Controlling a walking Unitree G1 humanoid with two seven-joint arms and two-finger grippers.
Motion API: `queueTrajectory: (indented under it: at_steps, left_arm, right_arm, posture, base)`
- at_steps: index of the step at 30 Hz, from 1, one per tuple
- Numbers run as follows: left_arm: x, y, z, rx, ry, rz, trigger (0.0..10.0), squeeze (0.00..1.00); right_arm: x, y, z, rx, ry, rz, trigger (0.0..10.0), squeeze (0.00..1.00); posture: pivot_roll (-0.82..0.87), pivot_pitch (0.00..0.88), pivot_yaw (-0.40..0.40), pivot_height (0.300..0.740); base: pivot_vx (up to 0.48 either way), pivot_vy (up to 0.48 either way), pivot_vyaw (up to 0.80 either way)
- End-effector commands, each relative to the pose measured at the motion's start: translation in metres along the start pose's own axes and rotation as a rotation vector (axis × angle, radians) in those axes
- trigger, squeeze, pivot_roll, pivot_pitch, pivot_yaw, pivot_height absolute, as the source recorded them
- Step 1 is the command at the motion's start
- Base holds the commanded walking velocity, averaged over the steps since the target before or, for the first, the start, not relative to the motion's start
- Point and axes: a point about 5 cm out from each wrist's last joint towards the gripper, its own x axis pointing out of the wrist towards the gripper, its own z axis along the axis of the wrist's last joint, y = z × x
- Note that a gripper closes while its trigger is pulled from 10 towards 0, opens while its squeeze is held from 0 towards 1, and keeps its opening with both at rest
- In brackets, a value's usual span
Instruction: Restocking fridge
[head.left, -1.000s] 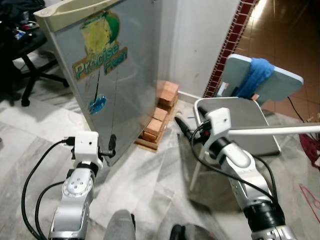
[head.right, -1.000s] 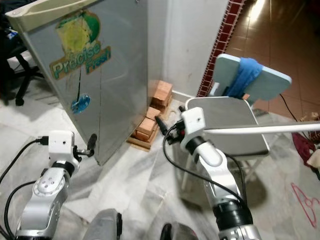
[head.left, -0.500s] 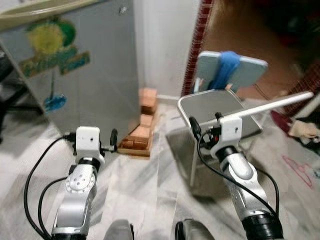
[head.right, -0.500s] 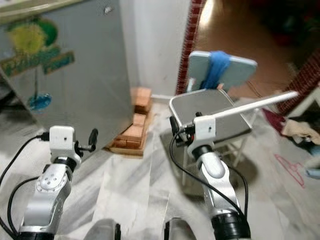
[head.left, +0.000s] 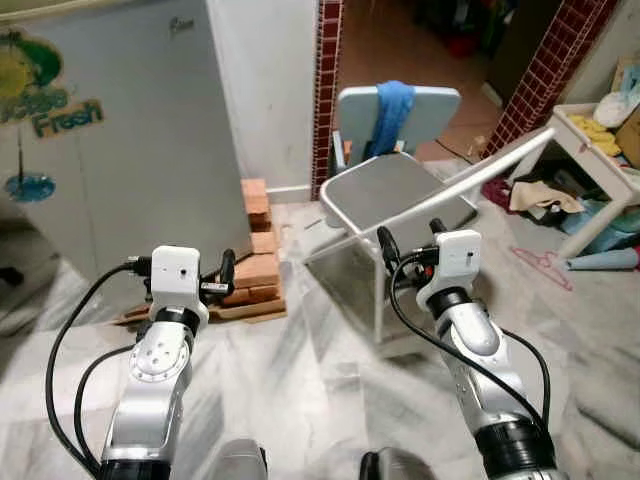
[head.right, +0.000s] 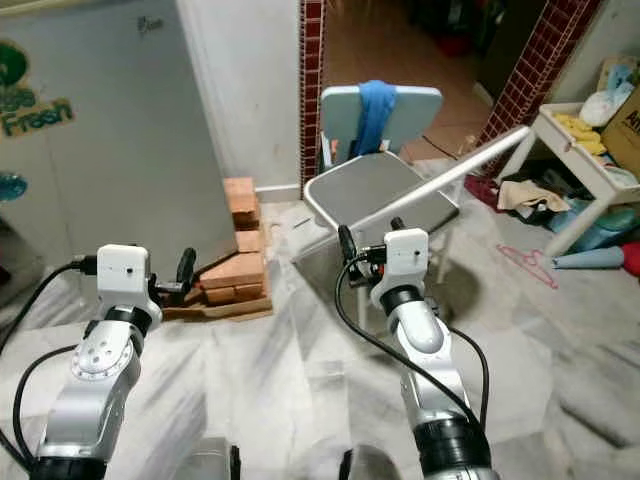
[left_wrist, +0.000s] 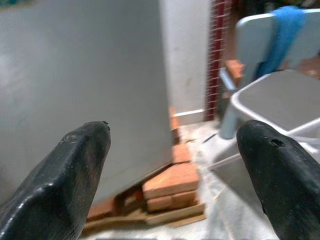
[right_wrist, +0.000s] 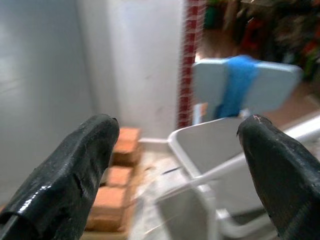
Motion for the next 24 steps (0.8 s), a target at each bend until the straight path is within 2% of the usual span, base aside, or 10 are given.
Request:
queueTrajectory:
  at_steps: [1, 9, 16, 20, 24]
  left_arm:
    - [-0.003, 0.002, -0.002, 0.014, 0.004, 0.015, 10.0, 0.00]
    - [-0.004, -0.009, 0.000, 0.015, -0.014, 0.008, 10.0, 0.00]
    - [0.000, -0.012, 0.003, 0.002, -0.040, 0.014, 10.0, 0.00]
    - [0.001, -0.022, 0.003, -0.008, -0.040, -0.024, 10.0, 0.00]
    - [0.004, -0.019, 0.004, -0.003, -0.036, -0.033, 10.0, 0.00]
  right_arm:
    - [0.003, 0.005, 0.002, 0.001, -0.010, 0.017, 10.0, 0.00]
    - [0.008, 0.005, 0.002, -0.014, -0.019, 0.019, 10.0, 0.00]
    - [0.005, -0.002, 0.002, -0.037, -0.021, -0.011, 10.0, 0.00]
    - [0.003, -0.005, 0.001, -0.044, -0.029, -0.047, 10.0, 0.00]
    - [0.000, -0.004, -0.004, -0.036, -0.018, -0.050, 10.0, 0.00]
  posture:
    - [0.12, 0.129, -0.019, 0.740]
    - [0.13, 0.122, -0.038, 0.740]
    - [0.10, 0.115, -0.050, 0.740]
    - [0.09, 0.105, -0.038, 0.740]
    - [0.09, 0.103, -0.031, 0.740]
  base:
    - [0.000, 0.480, 0.00]
    - [0.000, 0.480, 0.00]
    - [0.000, 0.480, 0.00]
    - [0.000, 0.480, 0.00]
    - [0.000, 0.480, 0.00]
